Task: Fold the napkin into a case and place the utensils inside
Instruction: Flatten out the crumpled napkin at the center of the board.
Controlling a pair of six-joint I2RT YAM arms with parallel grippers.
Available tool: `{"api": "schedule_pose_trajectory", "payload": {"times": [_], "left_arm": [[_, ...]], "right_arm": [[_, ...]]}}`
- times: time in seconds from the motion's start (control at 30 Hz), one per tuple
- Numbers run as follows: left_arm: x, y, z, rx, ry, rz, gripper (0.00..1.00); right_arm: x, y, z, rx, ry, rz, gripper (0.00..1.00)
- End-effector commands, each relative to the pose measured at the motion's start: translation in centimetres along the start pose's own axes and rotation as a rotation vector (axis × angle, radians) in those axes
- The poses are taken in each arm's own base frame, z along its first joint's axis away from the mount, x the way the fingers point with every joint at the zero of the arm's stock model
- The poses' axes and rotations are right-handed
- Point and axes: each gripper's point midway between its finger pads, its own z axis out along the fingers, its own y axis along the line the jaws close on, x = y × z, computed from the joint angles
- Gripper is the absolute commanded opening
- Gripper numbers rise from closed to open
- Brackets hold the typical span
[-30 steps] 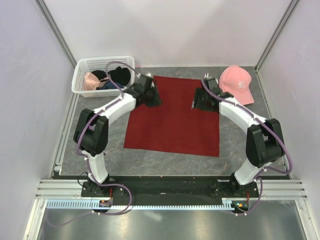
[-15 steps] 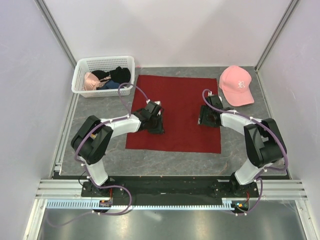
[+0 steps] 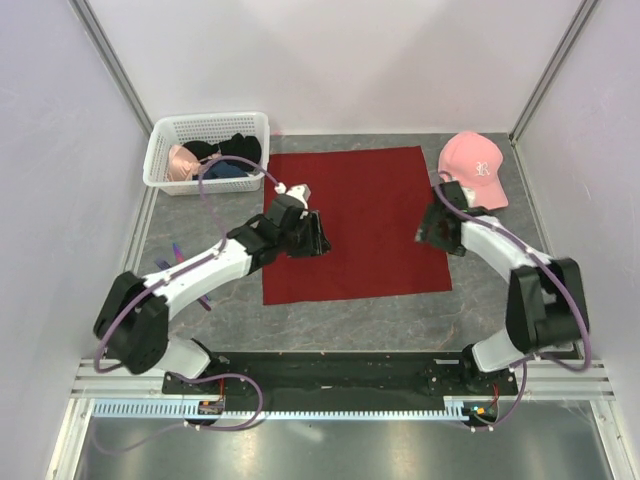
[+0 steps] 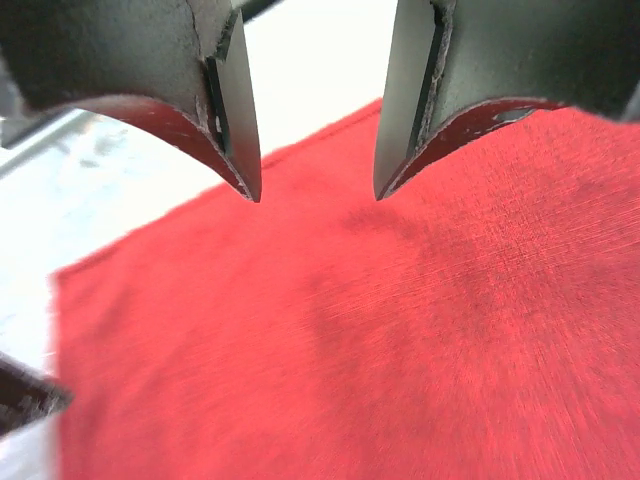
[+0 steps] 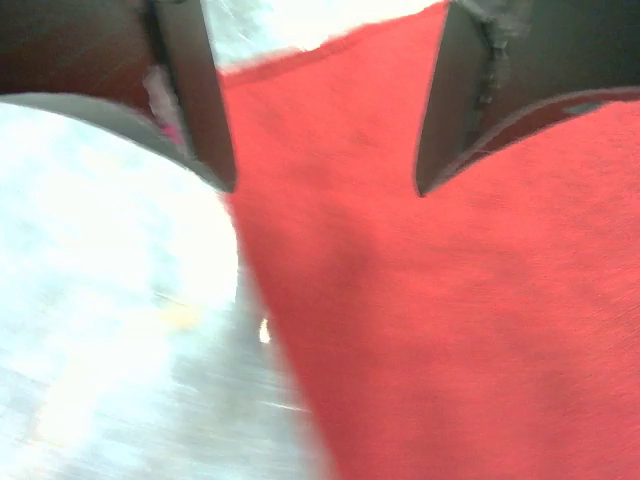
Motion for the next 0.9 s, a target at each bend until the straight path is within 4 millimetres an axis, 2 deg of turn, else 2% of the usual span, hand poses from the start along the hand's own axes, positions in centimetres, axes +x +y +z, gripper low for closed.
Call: {"api": "schedule_pose_trajectory", "payload": {"times": [0.0, 0.07, 0.1, 0.13, 0.2, 0.23, 0.3, 0.33, 0.37, 0.5, 0.7, 0.87], "left_arm": [[0.8, 1.9, -3.0, -0.039, -0.02, -0.081, 0.56], [2.4, 3.5, -3.4, -0.057, 0.012, -0.145, 0.56], [2.4, 3.6, -4.2, -0.045, -0.002, -0.165, 0.57], [3.4, 4.9, -4.3, -0.073, 0.011, -0.199, 0.57], [3.1, 5.8, -5.3, -0.091, -0.029, -0.227, 0.56], [3.8, 6.9, -5.7, -0.124, -0.019, -0.256, 0.57], [3.4, 8.9, -6.6, -0.22, -0.077, -0.296, 0.59], [3.9, 10.0, -7.0, -0.272, -0.067, -0.346, 0.64], [4.0, 10.5, -7.2, -0.292, -0.069, -0.364, 0.64], [4.8, 11.8, -7.3, -0.346, -0.043, -0.403, 0.62], [6.8, 13.2, -6.8, -0.397, 0.015, -0.429, 0.59], [7.4, 13.6, -6.8, -0.415, 0.024, -0.439, 0.59]], "right_arm": [[4.0, -6.5, -2.7, 0.106, 0.093, 0.17, 0.71], [4.1, -7.6, -3.7, 0.11, 0.041, 0.226, 0.61], [4.3, -8.5, -3.7, 0.145, 0.02, 0.237, 0.59], [5.2, -9.1, -3.5, 0.161, 0.027, 0.239, 0.57], [5.5, -9.4, -3.4, 0.17, 0.028, 0.244, 0.56], [5.5, -9.3, -3.2, 0.167, 0.032, 0.242, 0.56], [6.0, -9.2, -2.6, 0.168, 0.058, 0.236, 0.47], [6.4, -8.8, -2.2, 0.153, 0.081, 0.235, 0.44], [6.6, -8.7, -2.1, 0.15, 0.091, 0.235, 0.42], [7.6, -8.4, -1.5, 0.133, 0.12, 0.234, 0.41], [7.5, -8.2, -1.6, 0.118, 0.109, 0.228, 0.42], [7.7, -7.6, -1.5, 0.097, 0.121, 0.22, 0.43]]}}
